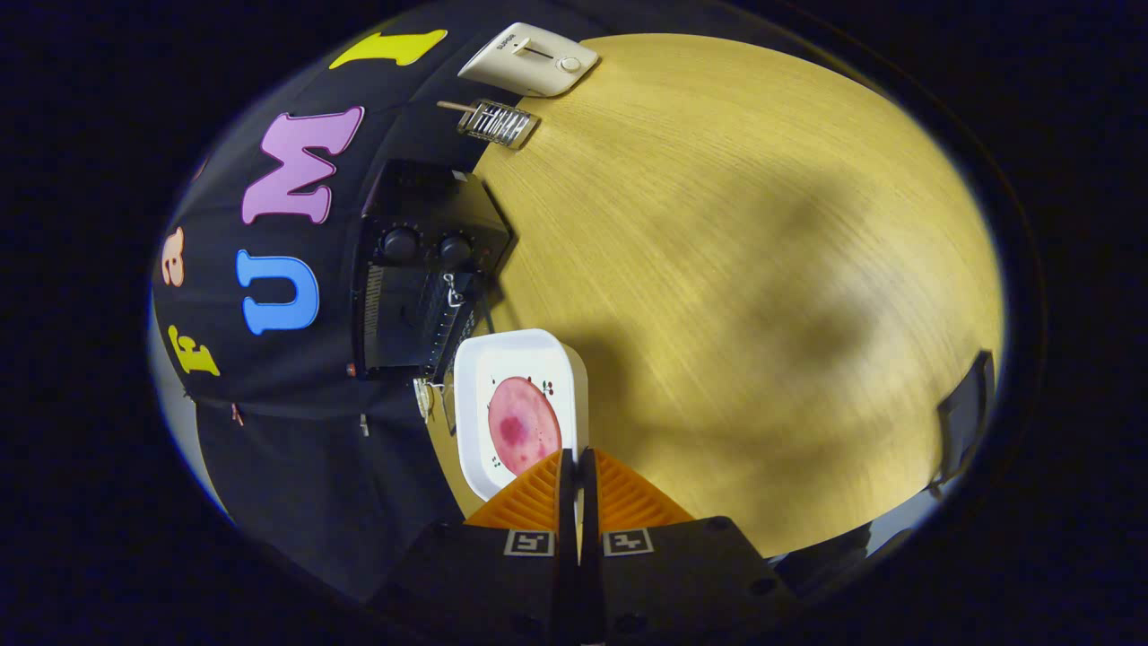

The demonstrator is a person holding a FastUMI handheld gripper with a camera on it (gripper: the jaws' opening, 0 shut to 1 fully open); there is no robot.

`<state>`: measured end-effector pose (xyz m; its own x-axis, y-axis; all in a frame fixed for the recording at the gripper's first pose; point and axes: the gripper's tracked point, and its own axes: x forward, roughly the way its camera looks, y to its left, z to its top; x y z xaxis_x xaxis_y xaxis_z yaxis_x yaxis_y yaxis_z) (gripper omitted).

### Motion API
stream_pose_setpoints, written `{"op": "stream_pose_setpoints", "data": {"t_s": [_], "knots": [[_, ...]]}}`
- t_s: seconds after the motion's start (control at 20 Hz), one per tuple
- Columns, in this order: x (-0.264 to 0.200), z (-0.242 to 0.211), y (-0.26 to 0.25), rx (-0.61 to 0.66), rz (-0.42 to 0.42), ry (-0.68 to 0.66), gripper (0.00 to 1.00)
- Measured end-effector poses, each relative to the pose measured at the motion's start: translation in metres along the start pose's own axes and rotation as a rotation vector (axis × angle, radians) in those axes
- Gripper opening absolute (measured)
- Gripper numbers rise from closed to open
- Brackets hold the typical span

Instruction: Open the toaster oven, put the food inside, and close the toaster oven door.

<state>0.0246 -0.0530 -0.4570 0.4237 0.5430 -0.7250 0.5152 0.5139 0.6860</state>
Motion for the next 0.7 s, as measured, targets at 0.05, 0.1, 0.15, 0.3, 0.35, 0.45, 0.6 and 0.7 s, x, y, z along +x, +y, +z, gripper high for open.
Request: {"op": "stream_pose_setpoints", "data": {"t_s": [0.05,0.1,0.15,0.3,0.35,0.45,0.6,0.7], "knots": [[0.005,-0.011,0.014,0.021,0.017,-0.016,0.05],[0.012,-0.020,0.026,0.042,0.029,-0.035,0.05],[0.020,-0.027,0.038,0.068,0.037,-0.056,0.05],[0.050,-0.038,0.075,0.142,0.061,-0.128,0.05],[0.060,-0.037,0.085,0.162,0.062,-0.161,0.05],[0.081,-0.031,0.099,0.208,0.047,-0.223,0.05],[0.113,-0.020,0.123,0.295,0.012,-0.303,0.05],[0.132,-0.010,0.142,0.326,-0.008,-0.349,0.05]]}}
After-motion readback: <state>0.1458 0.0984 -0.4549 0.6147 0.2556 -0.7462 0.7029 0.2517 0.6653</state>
